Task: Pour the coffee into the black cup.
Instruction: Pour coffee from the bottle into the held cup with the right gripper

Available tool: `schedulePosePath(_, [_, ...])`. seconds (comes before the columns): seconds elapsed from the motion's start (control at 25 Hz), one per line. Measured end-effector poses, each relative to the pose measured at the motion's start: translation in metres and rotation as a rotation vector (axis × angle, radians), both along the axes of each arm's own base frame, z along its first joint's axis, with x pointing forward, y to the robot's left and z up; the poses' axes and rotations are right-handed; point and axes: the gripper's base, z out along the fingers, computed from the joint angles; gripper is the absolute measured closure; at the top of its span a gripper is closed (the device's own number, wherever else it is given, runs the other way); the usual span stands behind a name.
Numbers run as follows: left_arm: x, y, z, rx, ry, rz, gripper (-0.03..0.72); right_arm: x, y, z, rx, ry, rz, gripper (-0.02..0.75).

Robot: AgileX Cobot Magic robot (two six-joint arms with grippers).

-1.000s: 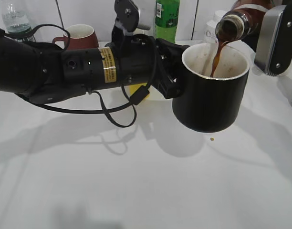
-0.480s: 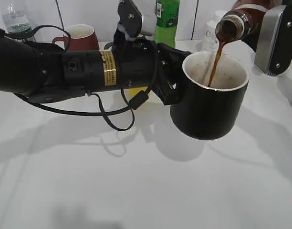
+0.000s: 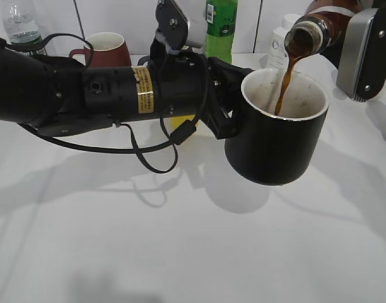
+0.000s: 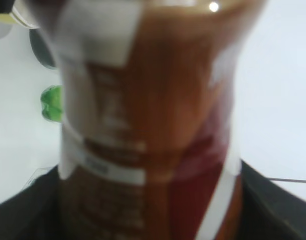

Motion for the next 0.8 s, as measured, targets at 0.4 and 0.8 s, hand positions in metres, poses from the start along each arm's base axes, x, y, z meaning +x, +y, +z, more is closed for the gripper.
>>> schedulePosePath(0.4, [0.0001, 0.0001, -0.0002, 0.002, 0.0, 0.002, 0.648, 0.0, 0.0, 0.0, -0.001, -0.001, 0.0, 0.211])
schedulePosePath(0.8, [0.0001, 0.0001, -0.0002, 0.002, 0.0, 0.002, 0.648, 0.0, 0.0, 0.0, -0.002, -0.001, 0.0, 0.211])
